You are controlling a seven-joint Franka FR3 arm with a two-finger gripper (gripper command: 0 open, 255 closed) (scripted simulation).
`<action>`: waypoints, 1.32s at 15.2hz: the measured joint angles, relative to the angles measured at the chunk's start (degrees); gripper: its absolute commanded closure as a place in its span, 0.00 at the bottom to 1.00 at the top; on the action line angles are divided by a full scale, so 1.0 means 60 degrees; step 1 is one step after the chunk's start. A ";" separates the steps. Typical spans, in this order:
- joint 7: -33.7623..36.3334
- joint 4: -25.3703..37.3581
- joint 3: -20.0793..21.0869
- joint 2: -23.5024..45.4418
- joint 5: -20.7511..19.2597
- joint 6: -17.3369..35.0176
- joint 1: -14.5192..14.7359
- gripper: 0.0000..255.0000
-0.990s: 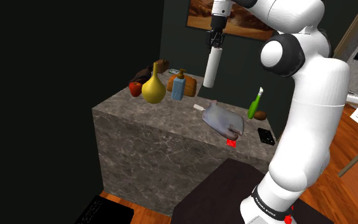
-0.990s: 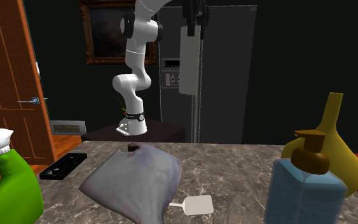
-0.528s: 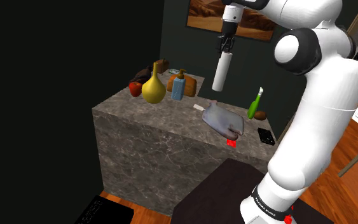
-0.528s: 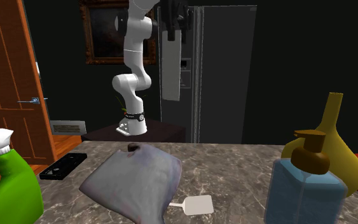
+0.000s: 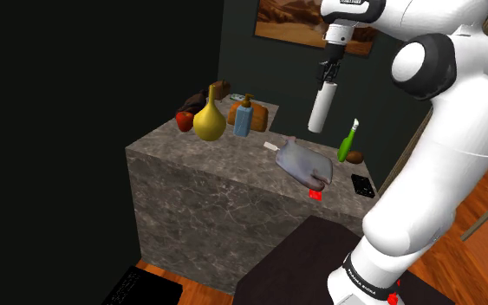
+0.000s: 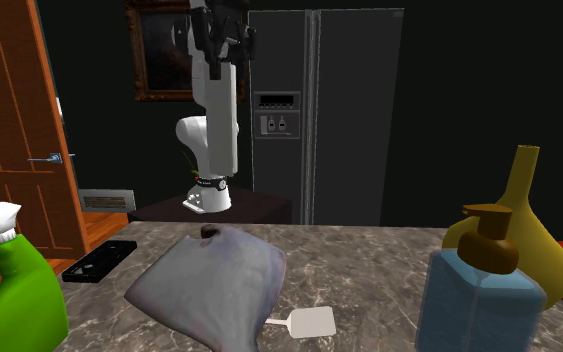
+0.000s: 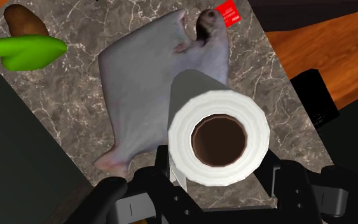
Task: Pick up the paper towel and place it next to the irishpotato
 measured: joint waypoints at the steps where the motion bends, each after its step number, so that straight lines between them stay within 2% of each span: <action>1: -0.0213 -0.0139 -0.0098 -0.0044 -0.0012 0.0098 -0.0117 1.00; 5: -0.1057 -0.0930 -0.0489 -0.0277 -0.0084 0.0690 -0.0564 1.00; 15: -0.3232 -0.1459 -0.1445 0.0252 0.0206 0.1705 -0.1777 1.00; 18: -0.3882 -0.1190 -0.1678 0.0740 0.0478 0.1868 -0.2184 1.00; 20: -0.4005 -0.1357 -0.1717 0.0782 0.0506 0.2070 -0.2252 1.00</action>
